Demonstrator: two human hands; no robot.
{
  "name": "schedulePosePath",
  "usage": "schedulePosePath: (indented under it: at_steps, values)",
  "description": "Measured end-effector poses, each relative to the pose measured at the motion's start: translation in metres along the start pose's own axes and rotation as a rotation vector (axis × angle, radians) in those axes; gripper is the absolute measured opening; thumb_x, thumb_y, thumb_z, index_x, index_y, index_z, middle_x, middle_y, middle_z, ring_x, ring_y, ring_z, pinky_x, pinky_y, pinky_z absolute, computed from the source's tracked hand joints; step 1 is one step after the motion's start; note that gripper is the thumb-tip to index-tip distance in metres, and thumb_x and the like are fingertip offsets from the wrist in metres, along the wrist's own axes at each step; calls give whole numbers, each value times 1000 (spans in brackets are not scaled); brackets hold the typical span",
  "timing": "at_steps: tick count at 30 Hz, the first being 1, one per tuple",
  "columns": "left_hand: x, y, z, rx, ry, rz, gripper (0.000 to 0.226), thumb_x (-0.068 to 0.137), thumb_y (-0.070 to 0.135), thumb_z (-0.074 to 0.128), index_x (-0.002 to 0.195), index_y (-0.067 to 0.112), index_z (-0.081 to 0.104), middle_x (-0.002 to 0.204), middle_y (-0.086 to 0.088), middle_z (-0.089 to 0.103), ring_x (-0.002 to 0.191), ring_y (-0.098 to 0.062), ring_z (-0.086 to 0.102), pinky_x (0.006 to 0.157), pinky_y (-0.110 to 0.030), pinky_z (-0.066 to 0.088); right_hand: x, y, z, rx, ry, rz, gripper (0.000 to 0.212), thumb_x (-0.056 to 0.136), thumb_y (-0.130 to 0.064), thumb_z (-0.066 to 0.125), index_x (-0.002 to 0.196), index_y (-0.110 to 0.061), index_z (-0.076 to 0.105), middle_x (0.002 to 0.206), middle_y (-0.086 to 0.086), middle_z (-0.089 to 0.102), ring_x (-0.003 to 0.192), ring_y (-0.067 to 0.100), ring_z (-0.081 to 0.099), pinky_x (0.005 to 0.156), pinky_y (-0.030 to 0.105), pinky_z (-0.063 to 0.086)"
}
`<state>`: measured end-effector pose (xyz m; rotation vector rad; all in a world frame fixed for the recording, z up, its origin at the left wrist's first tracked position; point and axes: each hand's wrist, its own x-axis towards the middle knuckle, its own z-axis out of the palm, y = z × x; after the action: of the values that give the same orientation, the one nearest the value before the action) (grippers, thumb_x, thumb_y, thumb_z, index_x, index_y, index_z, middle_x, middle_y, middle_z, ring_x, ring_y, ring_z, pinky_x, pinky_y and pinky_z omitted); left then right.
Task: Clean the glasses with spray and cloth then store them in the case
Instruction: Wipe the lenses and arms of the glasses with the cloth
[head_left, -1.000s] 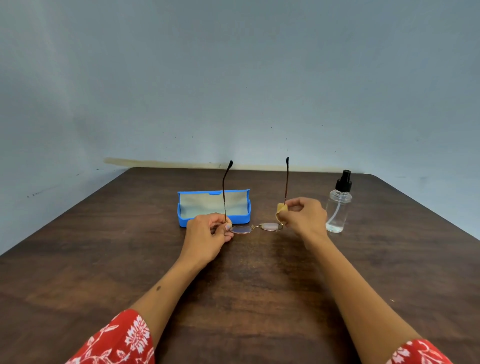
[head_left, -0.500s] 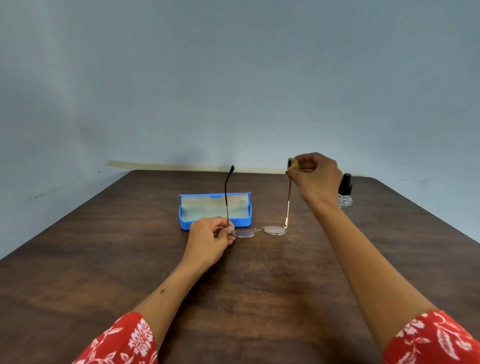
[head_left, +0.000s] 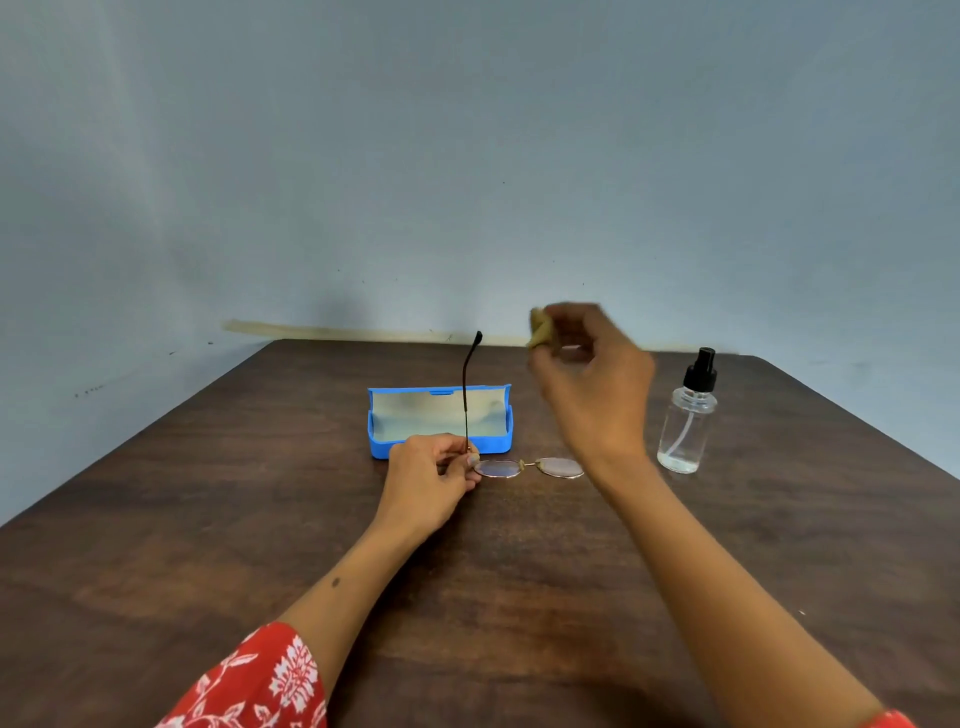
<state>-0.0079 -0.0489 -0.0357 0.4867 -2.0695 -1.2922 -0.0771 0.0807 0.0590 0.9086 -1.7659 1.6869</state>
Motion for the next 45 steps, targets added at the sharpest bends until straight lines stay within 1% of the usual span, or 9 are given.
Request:
schedulePosePath:
  at_steps: [5, 9, 13, 18, 24, 29, 35, 41, 45]
  values:
    - [-1, -2, 1, -26, 5, -12, 19, 86, -2, 60, 80, 12, 70, 67, 1, 70, 60, -6, 69, 62, -15, 55, -30, 22, 23, -171, -382, 274, 13, 74, -16, 72, 87, -17, 70, 78, -3, 71, 75, 12, 67, 78, 36, 55]
    - [-1, -3, -2, 28, -27, 34, 38, 83, -7, 57, 75, 29, 68, 70, 0, 73, 68, -11, 71, 70, -27, 59, -40, 32, 32, -134, -513, 413, 22, 69, -8, 76, 90, -11, 71, 83, 5, 72, 79, 16, 67, 84, 37, 54]
    - [0, -4, -2, 25, -24, 35, 36, 83, -5, 58, 71, 27, 67, 67, 0, 73, 66, -12, 71, 70, -29, 58, -40, 27, 37, -70, -462, 369, 16, 72, -7, 73, 88, -11, 72, 80, 4, 72, 75, 16, 68, 81, 36, 56]
    - [0, -4, 1, 15, -14, 31, 32, 86, 3, 62, 70, 30, 65, 63, 7, 70, 63, -9, 70, 70, -26, 58, -31, 18, 43, 61, -293, 316, 12, 73, -16, 75, 85, -19, 72, 72, -11, 69, 70, 2, 66, 74, 22, 55]
    - [0, -5, -2, 37, -22, 43, 34, 85, 1, 61, 69, 31, 65, 66, 4, 71, 66, -13, 71, 73, -35, 59, -40, 26, 40, -26, -441, 377, 14, 72, -8, 70, 85, -14, 74, 77, 1, 72, 75, 12, 68, 74, 23, 55]
    - [0, -4, 0, 38, -26, 27, 28, 86, 7, 63, 73, 32, 65, 67, 6, 71, 65, -9, 70, 74, -31, 59, -26, 17, 39, 145, -316, 355, 10, 75, -12, 74, 78, -21, 71, 68, -14, 69, 66, -2, 65, 68, 13, 53]
    - [-3, -3, -1, 34, -21, 58, 31, 85, 0, 59, 73, 27, 67, 68, 2, 72, 64, -10, 70, 72, -31, 59, -33, 24, 36, -10, -503, 393, 11, 76, -7, 69, 86, -10, 71, 82, 6, 73, 77, 17, 68, 76, 26, 55]
    - [-2, -4, 0, 5, -17, 36, 31, 87, 4, 60, 71, 30, 64, 66, 4, 71, 66, -12, 71, 75, -34, 59, -20, 16, 38, 123, -391, 353, 7, 78, -10, 70, 84, -10, 73, 73, 0, 71, 70, 11, 67, 70, 19, 55]
    - [-4, -4, -1, 7, -14, 35, 31, 84, 1, 61, 70, 28, 67, 68, 3, 72, 67, -12, 71, 77, -38, 59, -32, 22, 39, 53, -428, 369, 8, 79, -10, 69, 86, -9, 72, 75, 4, 71, 71, 14, 66, 71, 20, 54]
